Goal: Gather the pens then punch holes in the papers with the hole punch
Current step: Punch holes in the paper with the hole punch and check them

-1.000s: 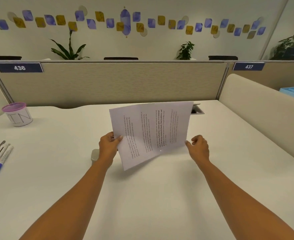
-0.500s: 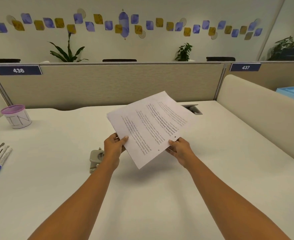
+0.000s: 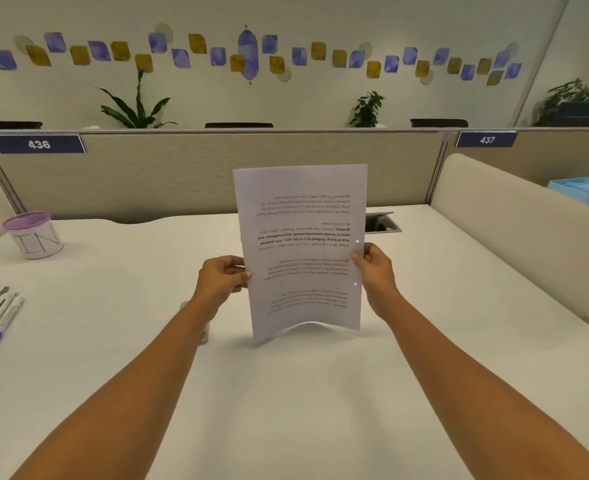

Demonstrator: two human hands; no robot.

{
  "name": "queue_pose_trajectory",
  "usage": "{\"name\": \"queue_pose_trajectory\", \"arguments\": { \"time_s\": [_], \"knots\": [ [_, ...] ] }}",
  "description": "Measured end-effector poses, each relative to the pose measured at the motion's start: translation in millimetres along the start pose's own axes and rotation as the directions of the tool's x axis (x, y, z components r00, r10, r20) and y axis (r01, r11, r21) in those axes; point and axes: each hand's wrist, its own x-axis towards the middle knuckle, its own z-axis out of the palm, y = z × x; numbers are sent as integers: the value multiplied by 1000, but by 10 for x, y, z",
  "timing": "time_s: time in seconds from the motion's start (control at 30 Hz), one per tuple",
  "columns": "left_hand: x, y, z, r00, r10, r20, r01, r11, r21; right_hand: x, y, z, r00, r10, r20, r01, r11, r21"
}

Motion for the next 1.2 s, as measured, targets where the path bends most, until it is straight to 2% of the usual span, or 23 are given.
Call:
{"name": "queue_pose_trajectory", "arguments": {
  "time_s": [0.1,0.23,0.47,0.77,0.9,1.03,1.2],
  "knots": [
    [9,86,37,993,88,-78,-90,996,-13,7,-73,43,999,-38,-20,38,999,0],
    [31,144,47,981,134,-137,-140,990,-35,-4,-112,23,998,-59,-26,60,998,33],
    [-57,-27,74,993,69,-100,-76,995,-68,-108,78,-26,1000,-8,-2,7,998,-63],
    [-76,74,66,985,89,-146,-103,990,-91,-81,23,-13,999,-32,-40,31,999,-40],
    [-113,36,107,989,78,-124,-92,989,-115,-84,139,-46,998,0,-55,-4,996,-85],
    [-135,48,162,990,82,-118,-99,985,-144,-86,275,-118,996,62,-60,-73,977,-201],
    [-124,48,204,981,54,-187,-85,983,-165,-110,453,-207,977,197,-86,-215,913,-348]
  ]
}}
